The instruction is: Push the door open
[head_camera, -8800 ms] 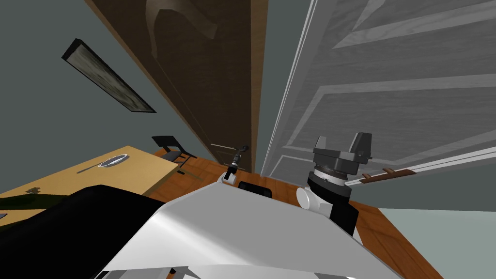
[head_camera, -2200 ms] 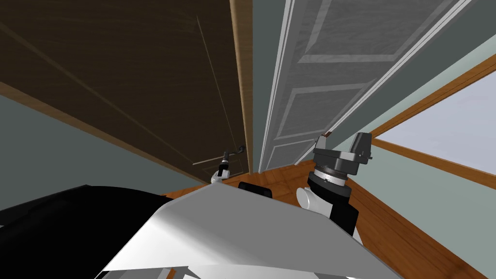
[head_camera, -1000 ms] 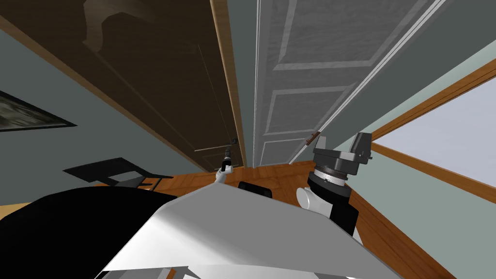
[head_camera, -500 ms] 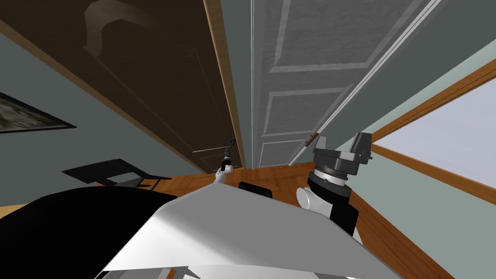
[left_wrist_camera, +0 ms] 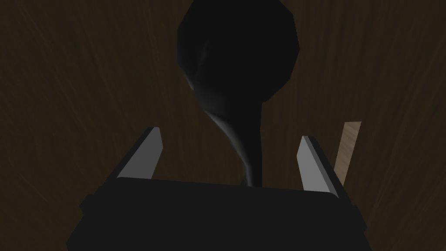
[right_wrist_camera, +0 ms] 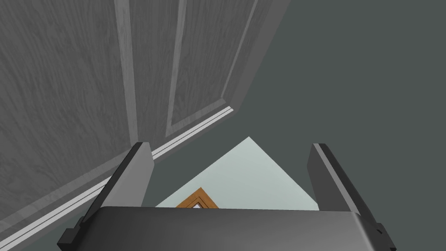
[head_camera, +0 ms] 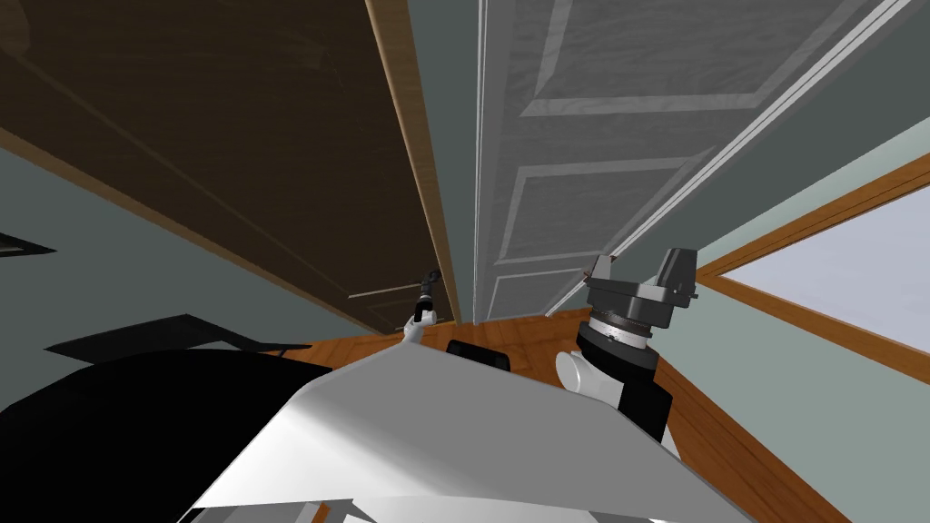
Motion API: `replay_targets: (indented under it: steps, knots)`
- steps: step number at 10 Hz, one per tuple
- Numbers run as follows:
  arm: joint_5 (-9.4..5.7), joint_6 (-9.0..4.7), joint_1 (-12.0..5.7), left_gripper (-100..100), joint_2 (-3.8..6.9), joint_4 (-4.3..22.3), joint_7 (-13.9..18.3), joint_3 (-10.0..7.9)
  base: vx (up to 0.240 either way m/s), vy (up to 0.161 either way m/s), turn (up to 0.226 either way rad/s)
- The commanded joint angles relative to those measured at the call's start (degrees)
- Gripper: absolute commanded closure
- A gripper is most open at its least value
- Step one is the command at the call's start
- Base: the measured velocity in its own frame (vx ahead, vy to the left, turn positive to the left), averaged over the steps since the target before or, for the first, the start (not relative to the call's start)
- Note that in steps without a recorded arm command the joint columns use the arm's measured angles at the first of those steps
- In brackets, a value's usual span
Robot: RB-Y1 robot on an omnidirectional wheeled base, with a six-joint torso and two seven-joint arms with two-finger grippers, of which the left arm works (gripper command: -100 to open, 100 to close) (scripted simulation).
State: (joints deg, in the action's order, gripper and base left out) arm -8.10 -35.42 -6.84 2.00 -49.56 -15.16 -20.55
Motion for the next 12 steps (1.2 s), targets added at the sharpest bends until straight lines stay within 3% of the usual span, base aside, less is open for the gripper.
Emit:
replay_targets:
  steps: [1, 2, 7, 8, 11, 12]
  knots:
    - [0.00, 0.00, 0.00, -100, 0.00, 0.0, 0.0, 0.00, 0.085, 0.032, -0.008]
    - [0.00, 0.00, 0.00, 100, 0.00, 0.0, 0.0, 0.00, -0.011, -0.005, 0.006]
    - [0.00, 0.00, 0.00, 100, 0.00, 0.0, 0.0, 0.00, -0.016, -0.005, 0.000]
    - [-1.69, -0.87, -0.44, 100, 0.64, 1.3, -0.9, -0.57, -0.015, 0.060, -0.127]
    - [-4.06, -2.46, -1.32, 100, 1.50, 2.9, -2.2, -1.38, -0.051, 0.121, -0.140]
    - [-5.51, -3.42, -1.86, 100, 1.98, 3.9, -3.0, -1.87, -0.007, 0.114, -0.100]
